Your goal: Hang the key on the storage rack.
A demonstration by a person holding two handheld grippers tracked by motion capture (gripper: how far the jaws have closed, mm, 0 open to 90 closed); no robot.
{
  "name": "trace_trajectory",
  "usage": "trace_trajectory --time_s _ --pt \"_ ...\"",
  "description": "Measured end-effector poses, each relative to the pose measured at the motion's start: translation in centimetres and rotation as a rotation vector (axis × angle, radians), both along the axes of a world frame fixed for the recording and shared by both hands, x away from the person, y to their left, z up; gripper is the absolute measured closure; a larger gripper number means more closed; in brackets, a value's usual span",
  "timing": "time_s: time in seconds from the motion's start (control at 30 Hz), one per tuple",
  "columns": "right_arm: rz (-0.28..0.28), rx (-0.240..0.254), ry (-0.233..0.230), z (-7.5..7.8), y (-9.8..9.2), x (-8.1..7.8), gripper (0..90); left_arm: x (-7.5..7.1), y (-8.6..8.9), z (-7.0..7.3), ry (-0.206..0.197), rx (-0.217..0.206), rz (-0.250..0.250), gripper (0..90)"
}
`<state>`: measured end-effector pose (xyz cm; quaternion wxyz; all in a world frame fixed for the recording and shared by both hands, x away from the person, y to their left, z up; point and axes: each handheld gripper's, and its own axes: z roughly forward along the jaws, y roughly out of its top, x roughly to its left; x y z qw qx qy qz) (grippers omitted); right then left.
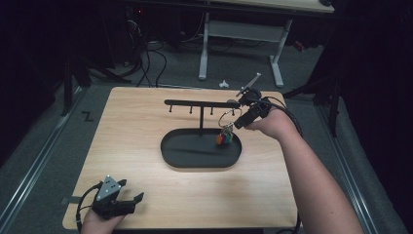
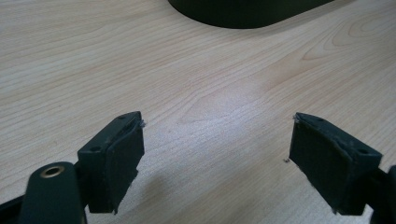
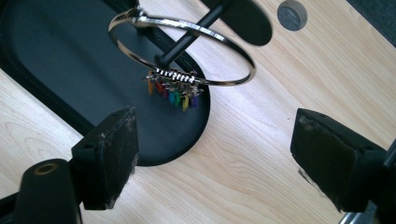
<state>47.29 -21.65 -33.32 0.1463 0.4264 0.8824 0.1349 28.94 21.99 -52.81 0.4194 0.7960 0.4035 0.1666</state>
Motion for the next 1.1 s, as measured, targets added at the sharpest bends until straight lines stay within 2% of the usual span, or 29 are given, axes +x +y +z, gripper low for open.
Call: trace_trajectory --time_s 0.07,0.1,0.23,0.3,0.6,0.7,0.73,0.8,0.83,0.9,1.0,1.1 --pt "0.012 0.031 -0.016 -0.7 -0.3 -0.6 15.9 0.1 -0.1 0.0 -0.002 0.001 -0.001 18.4" --pt "0.012 0.031 -0.016 -0.7 -0.3 -0.6 15.9 0.1 -0.1 0.0 -0.002 0.001 -0.001 18.5" --pt "0.009 0.064 -0.063 -2.1 -0.7 -1.5 15.2 0.1 -0.2 0.0 -0.001 0.002 -0.005 18.5" --pt "0.010 0.089 -0.065 -2.9 -1.0 -2.1 15.2 0.2 -0.3 0.0 -0.001 0.003 -0.008 18.5" --pt "-0.032 0.143 -0.158 -7.1 -1.6 -5.1 13.5 0.2 -0.4 0.0 -0.001 0.006 -0.007 18.5" --pt "-0.036 0.194 -0.192 -8.5 -1.7 -6.3 13.6 0.2 -0.4 -0.1 0.002 0.006 -0.008 18.5" --pt "-0.034 0.223 -0.220 -9.5 -1.6 -7.2 12.5 0.2 -0.5 -0.1 0.002 0.006 -0.007 18.5" --pt "-0.034 0.232 -0.226 -9.8 -1.6 -7.5 11.3 0.2 -0.5 -0.1 0.002 0.006 -0.009 18.5" --pt "-0.028 0.251 -0.242 -10.4 -1.6 -8.0 8.8 0.2 -0.5 -0.1 0.003 0.006 -0.009 18.5" --pt "-0.051 0.262 -0.299 -11.4 -1.7 -9.0 8.1 0.2 -0.5 -0.1 0.003 0.006 -0.009 18.5" --pt "-0.080 0.313 -0.362 -13.1 -1.9 -10.7 8.1 0.3 -0.5 -0.1 0.001 0.009 -0.011 18.5" --pt "-0.082 0.325 -0.412 -15.0 -2.0 -12.7 10.4 0.2 -0.5 0.0 -0.020 0.016 -0.002 18.4"
